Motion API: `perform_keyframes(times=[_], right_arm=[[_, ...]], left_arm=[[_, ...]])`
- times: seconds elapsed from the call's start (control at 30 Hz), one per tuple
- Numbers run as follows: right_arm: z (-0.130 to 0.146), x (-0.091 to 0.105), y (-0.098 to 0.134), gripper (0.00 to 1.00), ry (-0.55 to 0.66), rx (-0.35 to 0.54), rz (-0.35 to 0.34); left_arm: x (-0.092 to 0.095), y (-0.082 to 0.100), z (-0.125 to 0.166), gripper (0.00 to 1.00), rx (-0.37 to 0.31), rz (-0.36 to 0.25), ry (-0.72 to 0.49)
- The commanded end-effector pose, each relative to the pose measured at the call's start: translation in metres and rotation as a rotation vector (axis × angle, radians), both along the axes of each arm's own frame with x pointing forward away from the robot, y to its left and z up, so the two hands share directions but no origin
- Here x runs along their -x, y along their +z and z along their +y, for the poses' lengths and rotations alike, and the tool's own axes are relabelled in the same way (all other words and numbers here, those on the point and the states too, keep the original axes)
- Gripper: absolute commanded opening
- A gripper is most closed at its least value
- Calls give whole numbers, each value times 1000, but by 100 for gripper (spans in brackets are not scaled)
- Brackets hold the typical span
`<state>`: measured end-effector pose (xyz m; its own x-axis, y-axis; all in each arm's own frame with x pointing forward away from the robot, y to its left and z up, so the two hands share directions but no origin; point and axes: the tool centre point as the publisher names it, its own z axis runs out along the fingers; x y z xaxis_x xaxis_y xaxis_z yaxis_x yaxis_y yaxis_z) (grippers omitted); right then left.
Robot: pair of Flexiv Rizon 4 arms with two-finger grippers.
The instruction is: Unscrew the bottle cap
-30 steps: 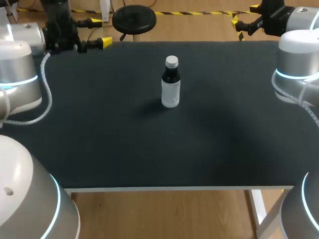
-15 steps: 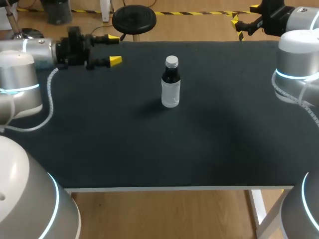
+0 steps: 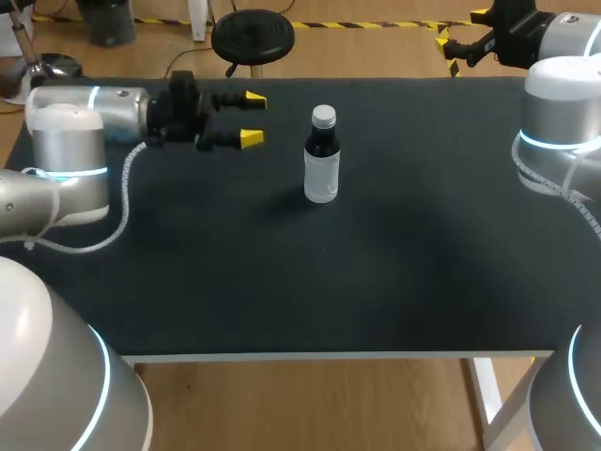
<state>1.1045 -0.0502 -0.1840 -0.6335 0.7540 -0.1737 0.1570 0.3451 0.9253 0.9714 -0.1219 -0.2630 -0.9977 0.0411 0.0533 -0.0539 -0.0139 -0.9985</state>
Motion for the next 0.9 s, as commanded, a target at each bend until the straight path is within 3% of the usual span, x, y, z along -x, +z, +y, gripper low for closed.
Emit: perform_keyframes(times=[0.03, 0.33, 0.9], right_arm=[[0, 0, 0, 100, 0, 0, 0], [0, 0, 0, 100, 0, 0, 0], [0, 0, 0, 100, 0, 0, 0]], left_arm=[[-3, -11, -11, 100, 4, 5, -25], [-4, -15, -29, 100, 3, -33, -92], [-15, -24, -67, 100, -8, -36, -150]])
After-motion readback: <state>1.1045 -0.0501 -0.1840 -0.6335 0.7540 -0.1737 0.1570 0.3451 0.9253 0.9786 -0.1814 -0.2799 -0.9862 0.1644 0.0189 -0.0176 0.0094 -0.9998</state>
